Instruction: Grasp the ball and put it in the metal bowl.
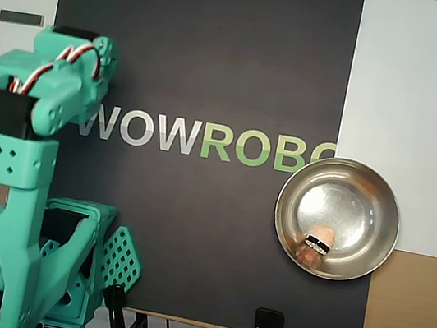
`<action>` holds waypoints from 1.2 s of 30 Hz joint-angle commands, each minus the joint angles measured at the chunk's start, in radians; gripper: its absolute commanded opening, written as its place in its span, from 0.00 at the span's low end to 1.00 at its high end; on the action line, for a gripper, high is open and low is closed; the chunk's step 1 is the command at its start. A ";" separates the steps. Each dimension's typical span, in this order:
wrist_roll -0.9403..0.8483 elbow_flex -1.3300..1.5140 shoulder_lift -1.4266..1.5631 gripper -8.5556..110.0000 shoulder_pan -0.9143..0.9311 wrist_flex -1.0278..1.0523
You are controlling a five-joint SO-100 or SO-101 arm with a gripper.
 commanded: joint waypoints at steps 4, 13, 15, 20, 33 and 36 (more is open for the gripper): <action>0.008 0.247 0.224 0.07 -0.055 -0.184; 0.008 0.660 0.667 0.07 -0.061 -0.426; 0.008 0.742 0.769 0.07 -0.061 -0.472; 0.006 0.923 0.989 0.07 -0.061 -0.551; 0.006 1.054 1.181 0.07 -0.061 -0.446; 0.006 1.054 1.186 0.07 -0.061 -0.377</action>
